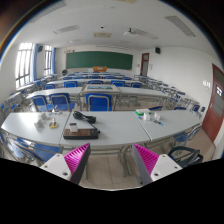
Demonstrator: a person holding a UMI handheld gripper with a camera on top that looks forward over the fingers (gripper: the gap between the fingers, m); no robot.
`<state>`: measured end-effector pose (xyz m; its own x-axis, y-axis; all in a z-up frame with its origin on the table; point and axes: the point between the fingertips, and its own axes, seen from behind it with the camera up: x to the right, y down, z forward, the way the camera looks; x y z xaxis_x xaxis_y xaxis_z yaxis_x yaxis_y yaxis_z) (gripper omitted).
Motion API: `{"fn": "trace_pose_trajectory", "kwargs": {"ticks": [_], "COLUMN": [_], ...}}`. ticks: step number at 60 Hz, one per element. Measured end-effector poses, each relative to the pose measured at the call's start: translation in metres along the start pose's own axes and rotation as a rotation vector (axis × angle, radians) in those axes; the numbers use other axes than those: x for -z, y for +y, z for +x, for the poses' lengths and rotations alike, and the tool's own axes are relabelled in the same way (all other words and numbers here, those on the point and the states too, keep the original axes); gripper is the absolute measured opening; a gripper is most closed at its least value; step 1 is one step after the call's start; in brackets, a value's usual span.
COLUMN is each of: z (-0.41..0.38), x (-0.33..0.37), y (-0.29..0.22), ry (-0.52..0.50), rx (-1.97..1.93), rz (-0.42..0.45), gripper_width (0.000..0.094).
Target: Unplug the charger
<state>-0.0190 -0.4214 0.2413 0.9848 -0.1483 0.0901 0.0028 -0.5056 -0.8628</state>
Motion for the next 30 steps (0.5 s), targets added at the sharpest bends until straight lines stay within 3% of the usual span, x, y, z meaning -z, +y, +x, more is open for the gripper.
{"fn": "trace_pose_trajectory", "kwargs": {"ticks": [17, 30], "z": [0.007, -0.067], "x": [0.0, -0.025], "y": [0.052, 0.09], "ry": [0.026, -0.09], "rx": [0.009, 0.017], "rz": [-0.058, -0.122], "gripper_width": [0.0859, 0.0848]}}
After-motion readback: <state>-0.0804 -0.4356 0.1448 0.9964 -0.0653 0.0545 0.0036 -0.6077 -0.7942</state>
